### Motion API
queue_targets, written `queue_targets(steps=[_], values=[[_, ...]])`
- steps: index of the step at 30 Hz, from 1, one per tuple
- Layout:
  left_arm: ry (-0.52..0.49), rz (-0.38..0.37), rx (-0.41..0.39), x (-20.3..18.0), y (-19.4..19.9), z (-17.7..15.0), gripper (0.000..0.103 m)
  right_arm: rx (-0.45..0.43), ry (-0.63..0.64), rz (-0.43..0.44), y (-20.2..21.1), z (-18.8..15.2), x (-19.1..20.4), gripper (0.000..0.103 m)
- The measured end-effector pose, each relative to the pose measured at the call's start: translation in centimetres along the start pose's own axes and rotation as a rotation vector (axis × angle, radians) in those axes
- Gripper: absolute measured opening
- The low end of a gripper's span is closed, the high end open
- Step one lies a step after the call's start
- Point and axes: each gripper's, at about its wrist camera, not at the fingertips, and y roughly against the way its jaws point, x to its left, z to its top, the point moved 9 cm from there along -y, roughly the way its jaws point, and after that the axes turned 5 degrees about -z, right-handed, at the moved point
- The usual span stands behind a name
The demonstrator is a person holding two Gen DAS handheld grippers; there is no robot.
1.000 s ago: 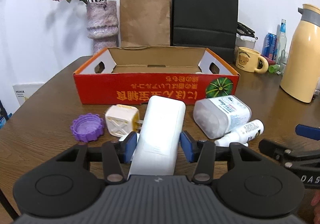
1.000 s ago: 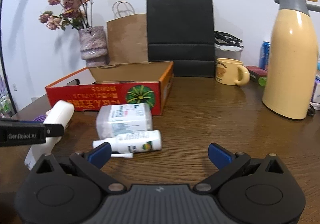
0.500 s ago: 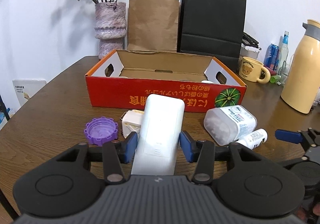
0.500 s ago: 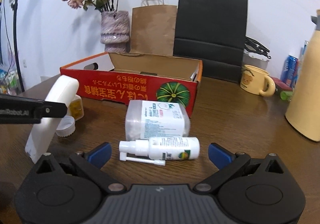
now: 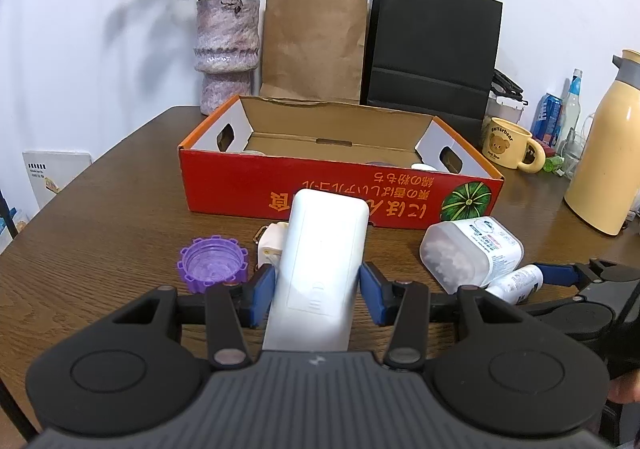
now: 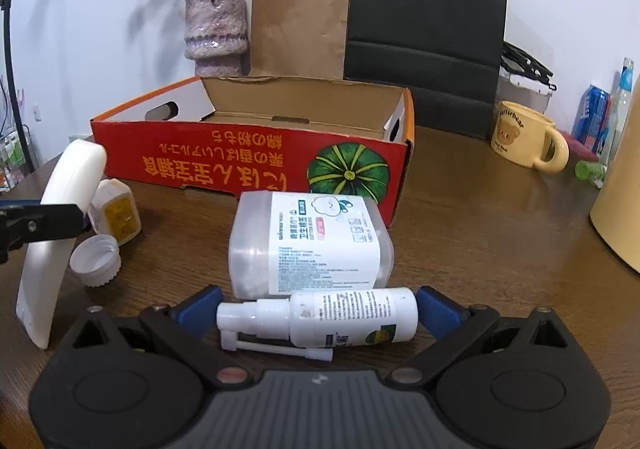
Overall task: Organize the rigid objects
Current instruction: 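Grasp the white remote with the left gripper while the right gripper grasps the white spray bottle, then carry the remote with the left gripper while the right gripper carries the spray bottle over the box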
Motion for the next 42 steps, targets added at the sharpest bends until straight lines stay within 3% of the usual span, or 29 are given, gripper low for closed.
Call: queue_targets(steps=[14, 24, 42], values=[[-0.003, -0.005, -0.003, -0.1, 0.1, 0.1, 0.047, -0.059, -0.018, -0.010, 2.0, 0.1, -0.1, 0.097], [-0.003, -0.016, -0.033, -0.1, 1.6, 1.0, 0.047, -0.141, -0.047, 0.007, 4.5, 1.0, 0.3, 0.097], [0.003, -0.028, -0.083, 0.3, 4.2, 2.2, 0.046, -0.201, -0.041, 0.031, 7.6, 1.8, 2.1, 0.097]])
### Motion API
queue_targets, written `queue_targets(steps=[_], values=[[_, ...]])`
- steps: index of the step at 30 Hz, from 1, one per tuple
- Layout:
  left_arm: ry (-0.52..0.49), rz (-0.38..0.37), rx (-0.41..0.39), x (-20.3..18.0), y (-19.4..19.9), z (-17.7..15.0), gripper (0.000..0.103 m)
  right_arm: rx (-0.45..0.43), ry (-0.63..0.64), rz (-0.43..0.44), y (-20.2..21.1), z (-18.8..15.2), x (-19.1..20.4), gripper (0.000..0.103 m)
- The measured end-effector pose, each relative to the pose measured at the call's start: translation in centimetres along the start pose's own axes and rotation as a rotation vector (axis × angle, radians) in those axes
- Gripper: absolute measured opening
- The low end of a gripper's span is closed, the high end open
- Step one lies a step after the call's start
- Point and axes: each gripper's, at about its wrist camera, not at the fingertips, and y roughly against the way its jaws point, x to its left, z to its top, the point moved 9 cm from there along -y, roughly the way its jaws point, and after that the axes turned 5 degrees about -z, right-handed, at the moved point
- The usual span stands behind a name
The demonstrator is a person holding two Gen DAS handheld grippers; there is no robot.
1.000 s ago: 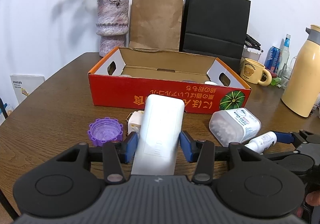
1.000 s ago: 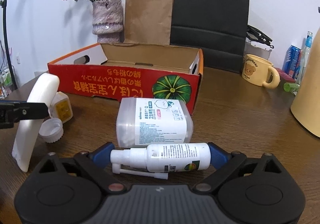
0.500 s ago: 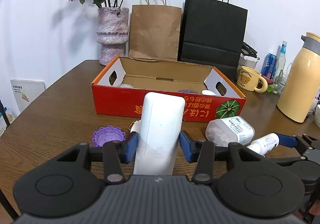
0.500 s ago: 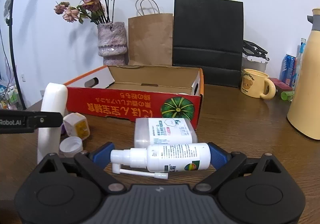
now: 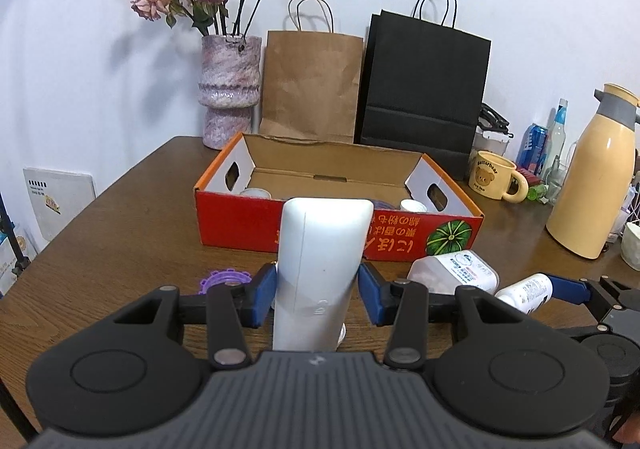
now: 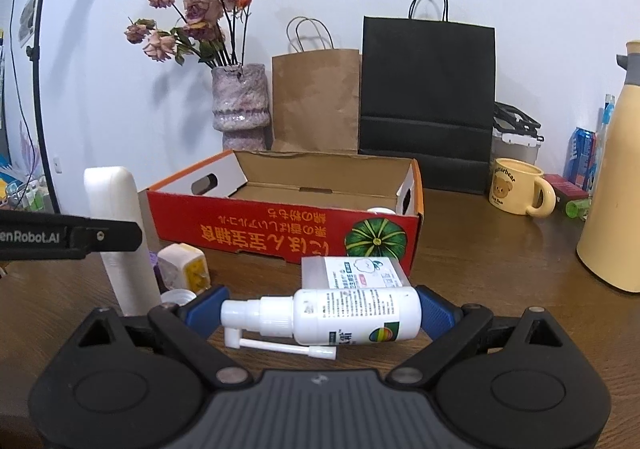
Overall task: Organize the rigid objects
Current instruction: 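Carry the remote with the left gripper while the right gripper carries the spray bottle over the box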
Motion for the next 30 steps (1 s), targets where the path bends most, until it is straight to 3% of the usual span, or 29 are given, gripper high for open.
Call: queue_targets(steps=[15, 30], values=[[-0.005, 0.000, -0.042, 0.1, 1.1, 1.9, 0.046, -0.057, 0.005, 0.007, 1.1, 2.4, 0.9, 0.097], [-0.005, -0.004, -0.075, 0.4, -1.4, 5.7, 0.046, -0.102, 0.000, -0.001, -1.4, 6.1, 1.2, 0.097]])
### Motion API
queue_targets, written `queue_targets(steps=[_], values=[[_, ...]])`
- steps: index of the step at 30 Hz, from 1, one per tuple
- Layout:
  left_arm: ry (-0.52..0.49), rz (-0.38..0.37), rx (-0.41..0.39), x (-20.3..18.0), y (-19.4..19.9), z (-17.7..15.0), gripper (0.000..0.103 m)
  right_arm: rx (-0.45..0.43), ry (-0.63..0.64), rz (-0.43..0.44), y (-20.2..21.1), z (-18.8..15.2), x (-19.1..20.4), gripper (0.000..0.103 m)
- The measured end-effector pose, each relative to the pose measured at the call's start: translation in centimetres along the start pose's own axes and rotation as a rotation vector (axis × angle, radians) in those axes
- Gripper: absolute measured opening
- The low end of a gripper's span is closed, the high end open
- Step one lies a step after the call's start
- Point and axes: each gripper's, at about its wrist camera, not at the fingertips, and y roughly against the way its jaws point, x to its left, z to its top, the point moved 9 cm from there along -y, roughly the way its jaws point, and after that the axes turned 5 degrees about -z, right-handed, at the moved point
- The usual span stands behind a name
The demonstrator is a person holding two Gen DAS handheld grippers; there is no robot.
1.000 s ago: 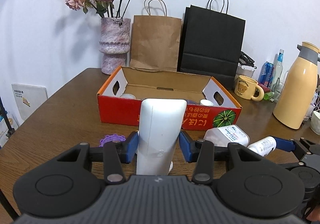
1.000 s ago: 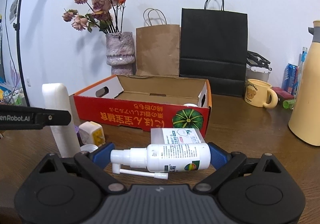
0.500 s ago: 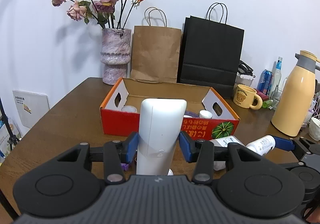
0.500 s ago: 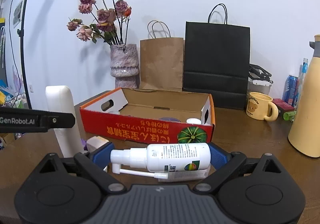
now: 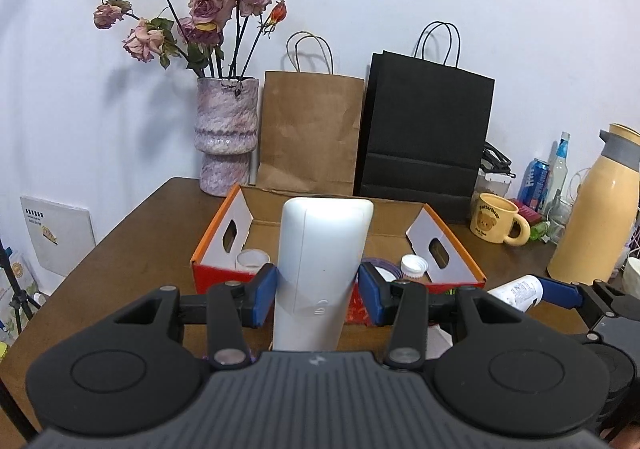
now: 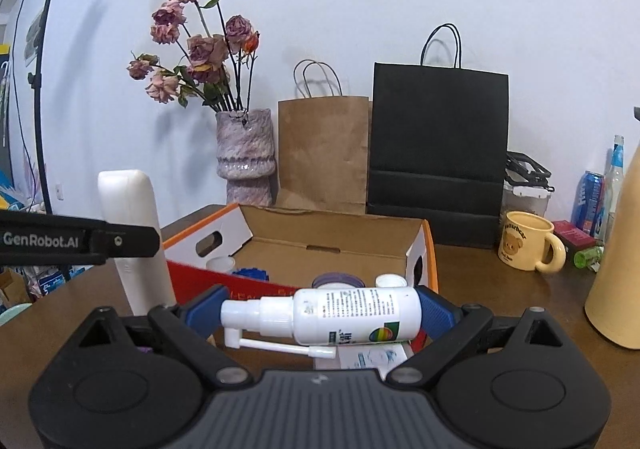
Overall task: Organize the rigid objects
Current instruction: 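Carry the remote with the left gripper while the right gripper carries the spray bottle over the box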
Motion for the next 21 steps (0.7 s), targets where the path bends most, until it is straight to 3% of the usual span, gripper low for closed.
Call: queue_targets(steps=[21], values=[[0.052, 0.006, 0.006, 0.9, -7.6, 3.4, 0.046, -0.007, -0.030, -0.023, -7.2, 2.4, -0.8, 0.097]])
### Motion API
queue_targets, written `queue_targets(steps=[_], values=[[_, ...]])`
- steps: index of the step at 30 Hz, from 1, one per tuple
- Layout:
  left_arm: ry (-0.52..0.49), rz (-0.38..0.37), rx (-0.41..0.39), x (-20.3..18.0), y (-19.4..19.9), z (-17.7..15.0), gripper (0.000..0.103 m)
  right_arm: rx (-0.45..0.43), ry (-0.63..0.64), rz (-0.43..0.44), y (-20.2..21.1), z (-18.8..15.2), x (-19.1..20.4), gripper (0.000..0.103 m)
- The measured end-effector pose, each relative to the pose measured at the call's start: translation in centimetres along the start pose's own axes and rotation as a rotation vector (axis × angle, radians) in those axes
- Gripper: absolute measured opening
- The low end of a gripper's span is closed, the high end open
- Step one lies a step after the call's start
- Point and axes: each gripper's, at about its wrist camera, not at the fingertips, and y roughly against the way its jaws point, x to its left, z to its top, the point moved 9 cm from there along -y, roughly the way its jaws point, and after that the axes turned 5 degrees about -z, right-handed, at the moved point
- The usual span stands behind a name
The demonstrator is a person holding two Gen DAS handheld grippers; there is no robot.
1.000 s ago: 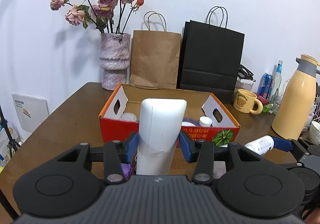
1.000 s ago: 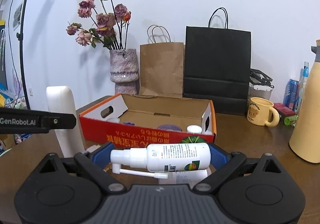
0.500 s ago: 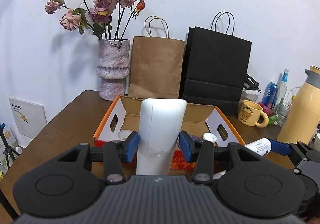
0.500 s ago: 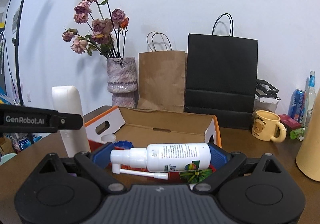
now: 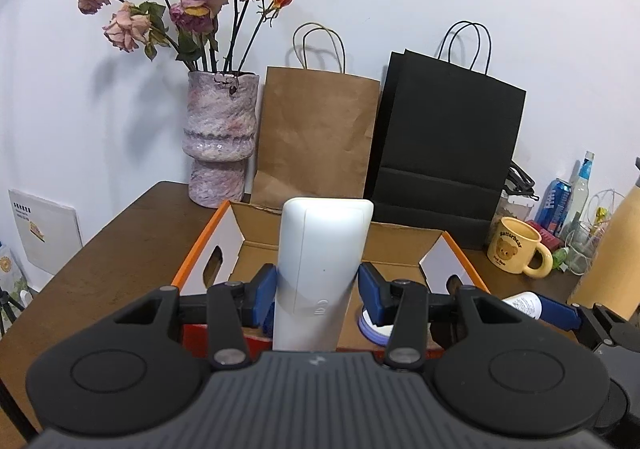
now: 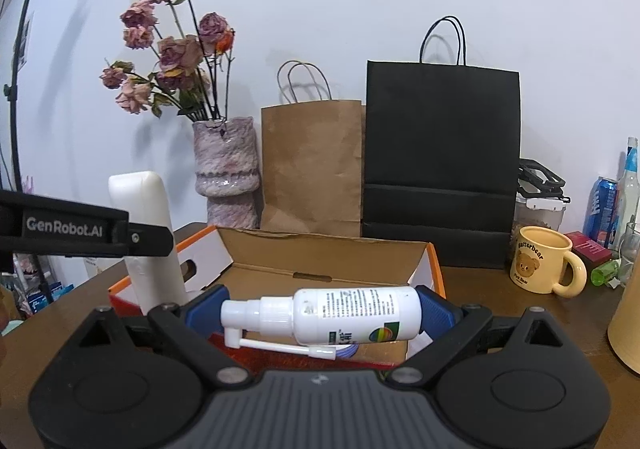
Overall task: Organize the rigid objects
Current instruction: 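Carry the remote with the left gripper while the right gripper carries the spray bottle over the box, then open the left gripper to drop the remote while the right gripper releases the spray bottle into the box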
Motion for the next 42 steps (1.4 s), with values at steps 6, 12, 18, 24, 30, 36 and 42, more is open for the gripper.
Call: queue_targets(steps=[6, 12, 18, 24, 30, 36, 42], values=[[0.010, 0.000, 0.001, 0.1, -2.1, 0.8, 0.045, -0.003, -0.012, -0.009, -2.0, 1.0, -0.7, 0.097], [0.014, 0.001, -0.004, 0.1, -3.9, 1.8, 0.045, -0.007, -0.021, -0.004, -4.1, 1.8, -1.1, 0.097], [0.021, 0.000, -0.013, 0.4, -5.6, 3.0, 0.044, -0.004, -0.020, 0.002, -6.1, 2.3, -1.2, 0.097], [0.028, 0.001, -0.014, 0.9, -7.4, 3.9, 0.044, 0.004, -0.011, 0.009, -8.1, 2.6, -1.1, 0.097], [0.020, 0.018, 0.011, 1.5, -9.3, 3.9, 0.044, 0.017, 0.014, 0.016, -9.9, 2.7, -0.8, 0.097], [0.005, 0.037, 0.052, 1.9, -10.7, 3.2, 0.044, 0.034, 0.027, 0.013, -10.9, 2.5, -0.9, 0.097], [-0.017, 0.068, 0.072, 2.2, -11.2, 2.8, 0.085, 0.093, 0.025, 0.007, -11.9, 1.5, -1.2, 0.098]])
